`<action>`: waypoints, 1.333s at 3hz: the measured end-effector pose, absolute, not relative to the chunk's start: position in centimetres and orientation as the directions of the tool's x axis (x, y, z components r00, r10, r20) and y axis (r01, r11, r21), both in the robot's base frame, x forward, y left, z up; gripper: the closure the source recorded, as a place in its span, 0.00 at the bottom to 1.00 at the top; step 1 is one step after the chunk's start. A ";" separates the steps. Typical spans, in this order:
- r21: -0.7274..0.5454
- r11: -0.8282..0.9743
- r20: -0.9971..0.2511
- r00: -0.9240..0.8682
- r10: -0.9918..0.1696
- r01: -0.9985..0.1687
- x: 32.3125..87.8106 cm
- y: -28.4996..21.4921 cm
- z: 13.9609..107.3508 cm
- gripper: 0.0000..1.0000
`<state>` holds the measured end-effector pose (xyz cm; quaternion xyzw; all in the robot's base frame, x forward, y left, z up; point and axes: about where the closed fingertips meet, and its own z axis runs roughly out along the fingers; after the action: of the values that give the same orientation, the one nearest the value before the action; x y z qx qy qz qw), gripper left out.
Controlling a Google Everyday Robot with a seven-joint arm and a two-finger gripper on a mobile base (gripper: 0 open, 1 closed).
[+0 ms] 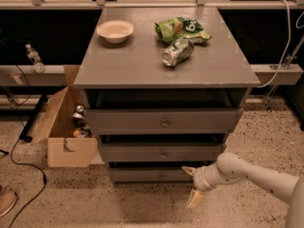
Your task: Open bottom drawer
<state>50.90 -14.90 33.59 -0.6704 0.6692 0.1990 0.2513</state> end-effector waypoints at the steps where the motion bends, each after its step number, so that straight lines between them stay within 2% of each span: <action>1: -0.073 0.007 -0.578 0.037 -0.815 -0.997 52.1 -16.3 29.6 0.00; 3: -0.097 0.049 -0.493 0.005 -0.870 -0.994 55.1 -19.2 23.6 0.00; 4: -0.097 0.049 -0.493 0.005 -0.870 -0.994 55.1 -19.2 23.6 0.00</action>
Offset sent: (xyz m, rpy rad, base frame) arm 0.0471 -0.0517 -0.1130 -0.1484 -0.0092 -0.0289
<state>55.06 -19.17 23.62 -0.6746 0.6908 0.1425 0.2177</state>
